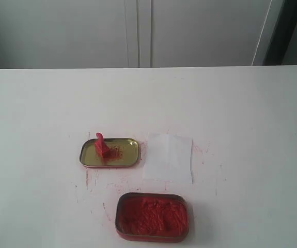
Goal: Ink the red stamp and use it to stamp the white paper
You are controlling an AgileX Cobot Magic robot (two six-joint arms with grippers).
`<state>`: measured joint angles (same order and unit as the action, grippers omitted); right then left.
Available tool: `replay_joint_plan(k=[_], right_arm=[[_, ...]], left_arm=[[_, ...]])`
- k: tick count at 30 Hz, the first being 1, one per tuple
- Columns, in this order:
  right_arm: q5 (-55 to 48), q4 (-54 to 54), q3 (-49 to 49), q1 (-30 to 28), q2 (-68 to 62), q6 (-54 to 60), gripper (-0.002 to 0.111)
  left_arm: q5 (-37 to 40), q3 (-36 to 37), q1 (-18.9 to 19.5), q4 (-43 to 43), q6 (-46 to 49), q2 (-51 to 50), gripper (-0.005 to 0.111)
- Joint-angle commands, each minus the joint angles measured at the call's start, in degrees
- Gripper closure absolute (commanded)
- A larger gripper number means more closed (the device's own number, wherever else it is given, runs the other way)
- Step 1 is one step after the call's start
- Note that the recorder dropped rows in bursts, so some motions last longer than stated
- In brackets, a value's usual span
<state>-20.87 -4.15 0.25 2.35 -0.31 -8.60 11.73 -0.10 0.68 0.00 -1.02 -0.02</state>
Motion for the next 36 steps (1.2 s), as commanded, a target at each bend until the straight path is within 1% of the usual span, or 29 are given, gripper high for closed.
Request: replay_joint_plan(k=[1,29,32,36], right_arm=[[0.83,-0.29,-0.25,-0.15,0.31,-0.17,0.108],[1.24,-0.30,-0.25,-0.15,0.31,-0.17,0.108],[4.54,-0.30,-0.25,-0.15,0.31,-0.17,0.108],[13.27,-0.30,-0.25,-0.15,0.31,-0.17,0.108]], left_arm=[[-0.14,0.10,-0.28,-0.33,-0.22,0.02,0.107],[-0.14,0.10,-0.28,-0.33,-0.22,0.02,0.107],[-0.14,0.10,-0.28,-0.33,-0.22,0.02,0.107],[-0.14,0.10,-0.28,-0.33,-0.22,0.02,0.107]])
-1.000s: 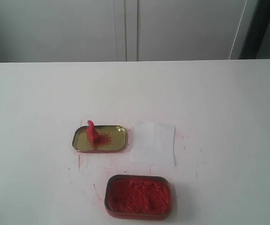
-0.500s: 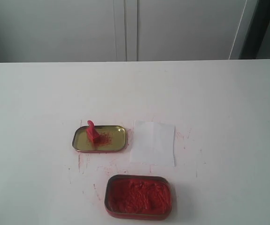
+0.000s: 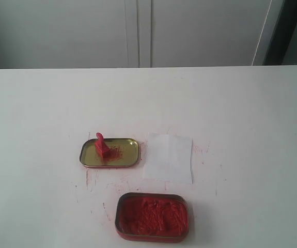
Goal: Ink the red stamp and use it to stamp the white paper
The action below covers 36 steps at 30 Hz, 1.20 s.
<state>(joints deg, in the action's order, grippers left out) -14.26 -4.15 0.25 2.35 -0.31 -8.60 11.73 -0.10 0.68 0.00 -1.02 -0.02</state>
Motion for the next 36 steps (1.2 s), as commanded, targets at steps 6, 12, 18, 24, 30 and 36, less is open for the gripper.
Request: replay_joint_plan(k=[6,12,18,24,30,36], right_arm=[[18.85,-0.30,-0.25,-0.15,0.31,-1.64,0.108],[19.72,-0.30,-0.25,-0.15,0.31,-1.76,0.108],[19.95,-0.30,-0.25,-0.15,0.31,-1.73,0.108],[21.16,-0.30,-0.25,-0.15,0.31,-1.73,0.108],[17.96,-0.30,3.22,-0.15,0.31,-0.23,0.108],[15.53,-0.30,7.89,-0.15,0.31,-0.23,0.108]], left_arm=[[-0.14,0.10,-0.28,-0.33,-0.22,0.02,0.107],[-0.14,0.10,-0.28,-0.33,-0.22,0.02,0.107],[-0.14,0.10,-0.28,-0.33,-0.22,0.02,0.107],[-0.14,0.10,-0.28,-0.33,-0.22,0.02,0.107],[-0.14,0.10,-0.28,-0.33,-0.22,0.02,0.107],[-0.14,0.10,-0.28,-0.33,-0.22,0.02,0.107]])
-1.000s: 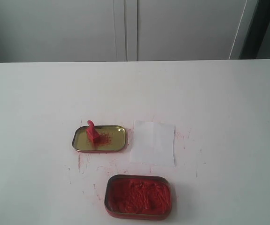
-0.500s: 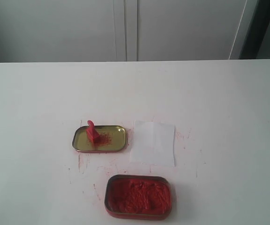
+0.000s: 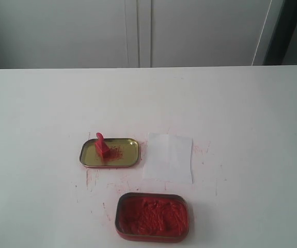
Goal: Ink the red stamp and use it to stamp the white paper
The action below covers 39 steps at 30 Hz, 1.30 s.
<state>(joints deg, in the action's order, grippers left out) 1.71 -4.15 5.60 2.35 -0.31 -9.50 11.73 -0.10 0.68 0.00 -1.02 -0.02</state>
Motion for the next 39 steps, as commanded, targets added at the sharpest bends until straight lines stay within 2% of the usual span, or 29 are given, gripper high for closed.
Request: replay_joint_plan(k=[1,7,19,39], right_arm=[[-0.44,-0.30,3.21,-0.15,0.31,0.67,0.108],[-1.12,-0.40,6.40,-0.15,-3.55,0.67,0.108],[-9.76,-0.40,15.70,-0.15,-18.97,0.67,0.108],[-29.48,2.29,30.42,-0.15,-43.66,0.48,0.108]], left_arm=[[-0.14,0.10,-0.28,-0.33,-0.22,0.02,0.107],[-0.14,0.10,-0.28,-0.33,-0.22,0.02,0.107],[-0.14,0.10,-0.28,-0.33,-0.22,0.02,0.107],[-0.14,0.10,-0.28,-0.33,-0.22,0.02,0.107]])
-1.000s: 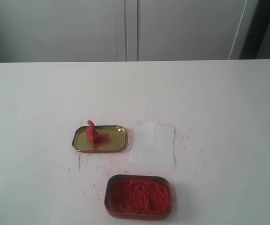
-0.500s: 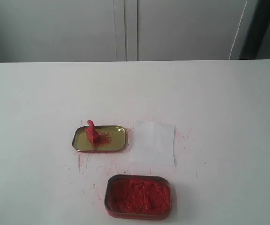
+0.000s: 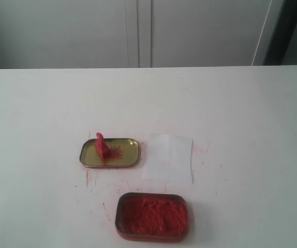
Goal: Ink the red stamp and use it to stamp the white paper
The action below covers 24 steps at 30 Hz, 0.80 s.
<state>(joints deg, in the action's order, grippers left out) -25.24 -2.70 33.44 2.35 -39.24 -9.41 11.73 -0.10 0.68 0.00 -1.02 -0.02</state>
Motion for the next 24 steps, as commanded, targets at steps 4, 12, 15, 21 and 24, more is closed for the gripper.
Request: replay_joint_plan(k=[4,12,15,21,24], right_arm=[[-4.70,2.70,5.50,-0.15,-10.32,3.02,0.108],[-8.25,6.13,10.85,-0.15,-20.49,7.17,0.108],[-9.30,8.83,12.17,-0.15,-24.15,9.84,0.108],[-9.23,12.56,13.95,-0.15,-30.49,13.85,0.108],[-8.96,14.18,13.95,-0.15,-32.22,17.73,0.108]], left_arm=[[-0.14,0.10,-0.28,-0.33,-0.22,0.02,0.107],[-0.14,0.10,-0.28,-0.33,-0.22,0.02,0.107],[-0.14,0.10,-0.28,-0.33,-0.22,0.02,0.107],[-0.14,0.10,-0.28,-0.33,-0.22,0.02,0.107],[-0.14,0.10,-0.28,-0.33,-0.22,0.02,0.107]])
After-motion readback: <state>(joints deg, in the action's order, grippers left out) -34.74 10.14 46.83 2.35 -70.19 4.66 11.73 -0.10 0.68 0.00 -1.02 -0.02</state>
